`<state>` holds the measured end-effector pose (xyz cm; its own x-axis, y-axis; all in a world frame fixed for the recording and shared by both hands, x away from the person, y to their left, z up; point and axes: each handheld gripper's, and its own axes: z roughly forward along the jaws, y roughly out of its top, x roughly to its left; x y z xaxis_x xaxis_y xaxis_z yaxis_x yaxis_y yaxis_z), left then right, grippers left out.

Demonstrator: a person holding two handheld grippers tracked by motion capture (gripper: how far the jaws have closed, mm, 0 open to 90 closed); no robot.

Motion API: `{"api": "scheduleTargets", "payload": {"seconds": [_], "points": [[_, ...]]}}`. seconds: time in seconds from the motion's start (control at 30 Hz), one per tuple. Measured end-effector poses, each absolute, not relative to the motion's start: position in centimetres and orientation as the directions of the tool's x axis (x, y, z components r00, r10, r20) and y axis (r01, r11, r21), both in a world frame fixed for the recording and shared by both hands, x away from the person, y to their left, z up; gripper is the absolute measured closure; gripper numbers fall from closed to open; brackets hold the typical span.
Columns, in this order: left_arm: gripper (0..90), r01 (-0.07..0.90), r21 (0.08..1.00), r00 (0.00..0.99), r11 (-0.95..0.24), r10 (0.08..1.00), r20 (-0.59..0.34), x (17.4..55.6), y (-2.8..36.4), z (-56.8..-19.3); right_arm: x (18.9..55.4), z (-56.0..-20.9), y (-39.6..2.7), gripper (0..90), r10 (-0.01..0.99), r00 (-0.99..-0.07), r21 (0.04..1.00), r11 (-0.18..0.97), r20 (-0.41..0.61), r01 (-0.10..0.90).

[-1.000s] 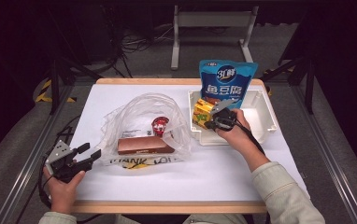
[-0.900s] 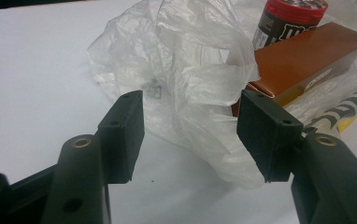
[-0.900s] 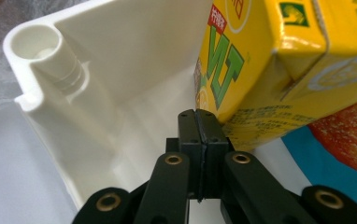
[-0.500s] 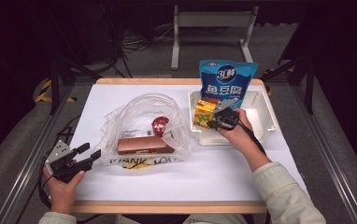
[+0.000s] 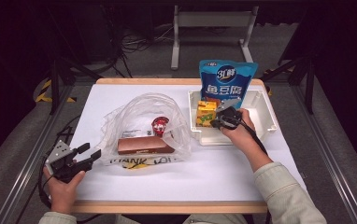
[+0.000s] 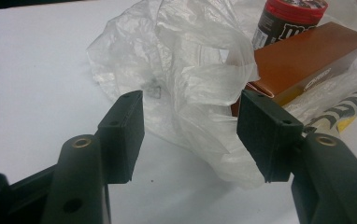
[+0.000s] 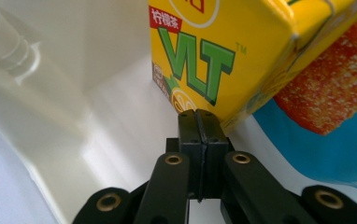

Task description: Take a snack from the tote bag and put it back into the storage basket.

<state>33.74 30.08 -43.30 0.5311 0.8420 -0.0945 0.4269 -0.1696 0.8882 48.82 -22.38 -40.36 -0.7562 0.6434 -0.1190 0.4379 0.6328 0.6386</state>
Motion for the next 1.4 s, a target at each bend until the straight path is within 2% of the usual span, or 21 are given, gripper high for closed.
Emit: {"api": "scheduleTargets", "payload": {"seconds": [0.73, 0.97, 1.4], "points": [[41.7, 0.427, 0.888, 0.530, -0.170, 0.843, -0.094, 33.7, 30.1, -43.3, 48.7, -40.2, -23.3, 90.0, 0.684, -0.720, 0.644, 0.606, -0.121, 0.467], [41.7, 0.424, 0.889, 0.532, -0.174, 0.842, -0.089, 33.8, 30.0, -43.3, 49.1, -39.8, -24.4, 90.0, 0.781, -0.612, 0.644, 0.534, -0.127, 0.548], [41.7, 0.424, 0.890, 0.529, -0.168, 0.843, -0.093, 33.8, 30.1, -43.3, 50.2, -40.5, -23.9, 90.0, 0.810, -0.580, 0.677, 0.473, -0.083, 0.564]]}}
